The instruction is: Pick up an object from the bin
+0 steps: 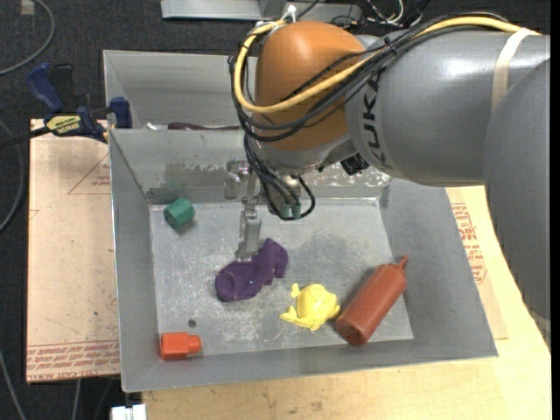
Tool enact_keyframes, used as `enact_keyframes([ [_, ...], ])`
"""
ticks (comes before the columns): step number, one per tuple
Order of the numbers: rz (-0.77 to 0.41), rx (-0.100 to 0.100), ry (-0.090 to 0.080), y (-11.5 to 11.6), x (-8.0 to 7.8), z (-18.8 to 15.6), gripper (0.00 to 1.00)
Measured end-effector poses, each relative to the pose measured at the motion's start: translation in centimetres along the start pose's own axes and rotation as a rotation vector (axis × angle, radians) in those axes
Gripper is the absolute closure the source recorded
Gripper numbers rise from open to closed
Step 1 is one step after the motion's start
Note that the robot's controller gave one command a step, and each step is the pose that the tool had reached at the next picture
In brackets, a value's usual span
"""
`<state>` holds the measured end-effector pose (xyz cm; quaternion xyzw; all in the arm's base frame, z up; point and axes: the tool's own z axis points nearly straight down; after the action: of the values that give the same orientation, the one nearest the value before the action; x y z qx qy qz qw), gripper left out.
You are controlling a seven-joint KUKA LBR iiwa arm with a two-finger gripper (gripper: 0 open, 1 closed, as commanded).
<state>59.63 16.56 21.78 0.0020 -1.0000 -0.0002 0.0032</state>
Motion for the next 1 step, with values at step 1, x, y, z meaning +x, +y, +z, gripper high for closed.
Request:
enact_keyframes([
  [1,0.003,-0.001,-0.007,-0.08,-0.13,-0.52,0.00],
])
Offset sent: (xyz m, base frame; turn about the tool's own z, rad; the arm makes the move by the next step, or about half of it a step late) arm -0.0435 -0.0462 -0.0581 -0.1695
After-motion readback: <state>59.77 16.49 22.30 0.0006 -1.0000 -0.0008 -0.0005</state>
